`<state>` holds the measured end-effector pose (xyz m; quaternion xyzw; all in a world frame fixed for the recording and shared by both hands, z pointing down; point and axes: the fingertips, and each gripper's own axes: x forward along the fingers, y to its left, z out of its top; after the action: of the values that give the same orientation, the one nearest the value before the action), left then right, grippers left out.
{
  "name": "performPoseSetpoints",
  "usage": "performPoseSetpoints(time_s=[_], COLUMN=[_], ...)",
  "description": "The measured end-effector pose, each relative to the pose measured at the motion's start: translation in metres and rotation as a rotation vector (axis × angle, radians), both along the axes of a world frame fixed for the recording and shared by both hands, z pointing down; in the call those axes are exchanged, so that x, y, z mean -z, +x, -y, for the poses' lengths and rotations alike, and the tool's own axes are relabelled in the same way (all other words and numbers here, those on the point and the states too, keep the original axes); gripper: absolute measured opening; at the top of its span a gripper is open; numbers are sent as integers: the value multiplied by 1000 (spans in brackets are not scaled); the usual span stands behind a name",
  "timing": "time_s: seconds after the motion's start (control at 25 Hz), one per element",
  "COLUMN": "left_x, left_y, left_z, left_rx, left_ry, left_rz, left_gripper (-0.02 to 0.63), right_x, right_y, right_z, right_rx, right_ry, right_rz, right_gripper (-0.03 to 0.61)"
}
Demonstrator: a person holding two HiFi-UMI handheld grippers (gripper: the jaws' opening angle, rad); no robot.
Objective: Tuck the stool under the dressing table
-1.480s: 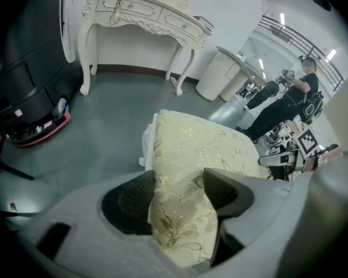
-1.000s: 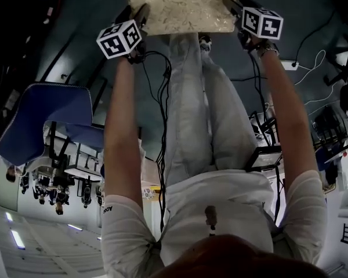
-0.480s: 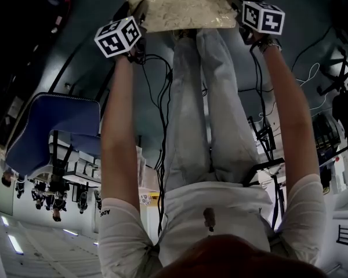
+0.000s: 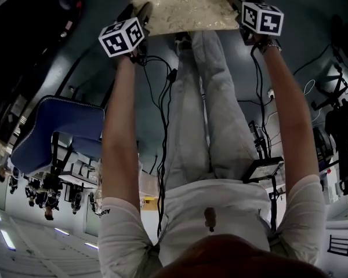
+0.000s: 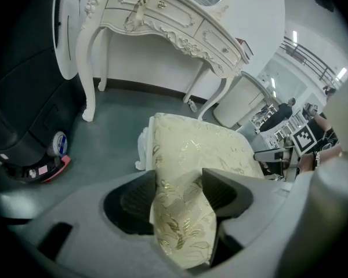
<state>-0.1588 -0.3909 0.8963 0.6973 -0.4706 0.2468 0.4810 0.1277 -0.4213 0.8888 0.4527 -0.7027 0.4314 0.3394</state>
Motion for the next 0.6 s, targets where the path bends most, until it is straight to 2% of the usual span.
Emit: performPoseSetpoints(time_s=[0.44,0.6], left_x=[-4,-3], left_y=[-18,-21], left_z=[90,129], left_rx=[50,55], left_ry=[-24,-30], left_rz=[38,80], left_gripper=[262,261], right_x=[-6,-7], right_y=[-21,-26], right_z=[106,154], right_rx=[63,96], right_ry=[-17,-15], right_rz=[20,35], right_gripper=[224,225])
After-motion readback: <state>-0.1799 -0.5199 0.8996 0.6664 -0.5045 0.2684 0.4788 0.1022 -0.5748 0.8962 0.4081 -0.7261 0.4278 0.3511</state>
